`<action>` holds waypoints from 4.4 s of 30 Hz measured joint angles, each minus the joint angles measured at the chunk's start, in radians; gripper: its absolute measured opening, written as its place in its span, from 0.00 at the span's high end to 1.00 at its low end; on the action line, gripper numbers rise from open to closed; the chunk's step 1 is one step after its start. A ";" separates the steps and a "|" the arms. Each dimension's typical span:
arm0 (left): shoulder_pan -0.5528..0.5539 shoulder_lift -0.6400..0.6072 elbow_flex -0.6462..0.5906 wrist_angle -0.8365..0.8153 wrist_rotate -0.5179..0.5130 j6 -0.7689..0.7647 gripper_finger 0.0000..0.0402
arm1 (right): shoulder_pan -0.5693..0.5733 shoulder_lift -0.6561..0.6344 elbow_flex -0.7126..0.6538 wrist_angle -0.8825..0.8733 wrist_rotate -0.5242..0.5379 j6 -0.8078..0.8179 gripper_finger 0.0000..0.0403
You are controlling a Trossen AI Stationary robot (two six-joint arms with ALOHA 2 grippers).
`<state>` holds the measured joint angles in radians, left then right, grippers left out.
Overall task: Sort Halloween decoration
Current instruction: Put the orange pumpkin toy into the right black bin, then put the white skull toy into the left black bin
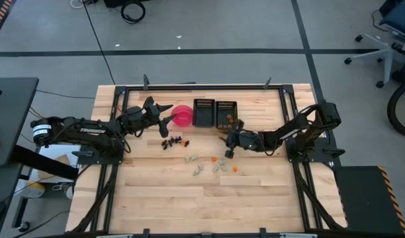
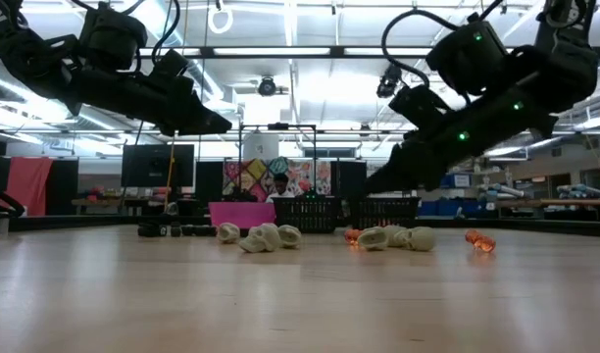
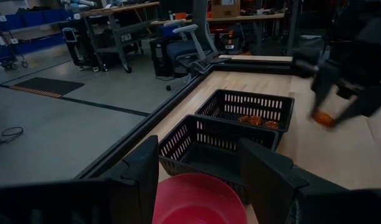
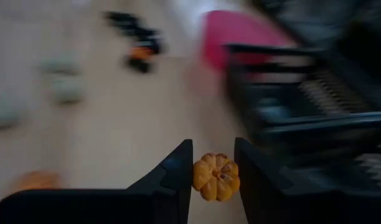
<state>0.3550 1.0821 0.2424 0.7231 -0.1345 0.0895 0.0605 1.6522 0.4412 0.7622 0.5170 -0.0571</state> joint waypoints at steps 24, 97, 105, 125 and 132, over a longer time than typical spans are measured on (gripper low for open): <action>0.000 0.000 0.000 0.000 0.000 0.000 0.53 | -0.201 -0.023 0.001 -0.038 0.034 0.170 0.64; 0.001 0.000 0.000 0.014 0.000 -0.027 0.53 | 0.136 0.112 0.051 -0.163 -0.345 0.202 0.40; 0.001 0.000 0.000 0.014 0.000 -0.026 0.53 | 0.131 0.109 0.052 -0.180 -0.343 0.206 0.47; 0.001 0.000 0.000 0.014 0.000 -0.025 0.53 | 0.094 0.077 0.075 -0.221 -0.319 0.137 0.76; 0.001 0.000 0.000 0.014 0.000 -0.025 0.53 | 0.041 0.055 0.150 -0.290 -0.240 0.065 0.76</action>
<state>0.3558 1.0817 0.2424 0.7370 -0.1345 0.0643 0.1014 1.7069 0.5908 0.4725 0.2771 0.0074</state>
